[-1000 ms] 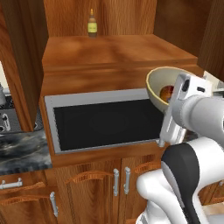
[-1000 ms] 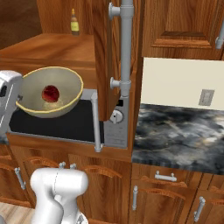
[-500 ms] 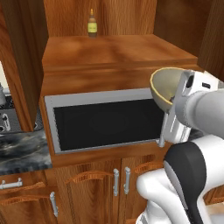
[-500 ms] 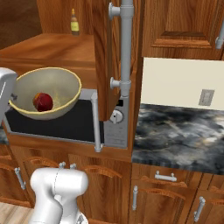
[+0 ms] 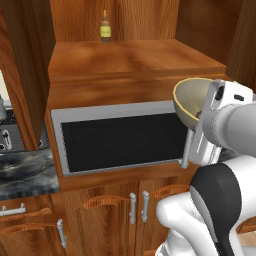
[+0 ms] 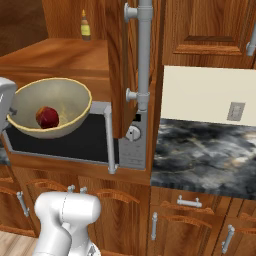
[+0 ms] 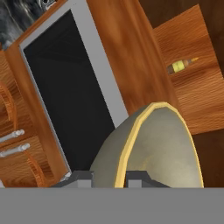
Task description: Pick the peach from the cabinet and place it in the bowl. Then pick the bowl and place it in the sink. Then turn on the sink facuet.
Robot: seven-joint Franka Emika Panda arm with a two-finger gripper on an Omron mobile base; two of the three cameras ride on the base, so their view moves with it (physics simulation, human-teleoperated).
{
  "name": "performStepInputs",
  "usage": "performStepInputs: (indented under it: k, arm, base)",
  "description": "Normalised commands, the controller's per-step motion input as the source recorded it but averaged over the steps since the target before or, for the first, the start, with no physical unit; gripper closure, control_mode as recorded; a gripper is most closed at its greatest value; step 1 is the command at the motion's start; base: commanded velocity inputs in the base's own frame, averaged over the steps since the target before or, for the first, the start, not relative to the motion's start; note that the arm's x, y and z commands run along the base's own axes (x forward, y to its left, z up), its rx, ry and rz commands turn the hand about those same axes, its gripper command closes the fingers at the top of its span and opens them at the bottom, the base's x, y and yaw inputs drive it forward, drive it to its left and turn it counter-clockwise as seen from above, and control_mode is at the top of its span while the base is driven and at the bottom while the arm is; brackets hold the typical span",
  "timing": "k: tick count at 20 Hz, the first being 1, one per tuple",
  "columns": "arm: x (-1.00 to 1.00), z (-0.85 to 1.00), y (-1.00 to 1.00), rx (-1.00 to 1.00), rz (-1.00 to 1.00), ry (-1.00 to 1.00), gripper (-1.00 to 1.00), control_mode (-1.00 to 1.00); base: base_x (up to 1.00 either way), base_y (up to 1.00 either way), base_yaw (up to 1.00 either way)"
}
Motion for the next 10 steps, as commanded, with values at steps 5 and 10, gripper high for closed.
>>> performStepInputs:
  k: [5, 10]
  arm:
    - [0.0, 0.0, 0.0, 0.0, 0.0, 0.0, 1.0, 1.0]
    - [0.0, 0.0, 0.0, 0.0, 0.0, 0.0, 1.0, 1.0]
  base:
    - [-0.1, 0.0, 0.0]
    - [-0.75, -0.01, -0.02]
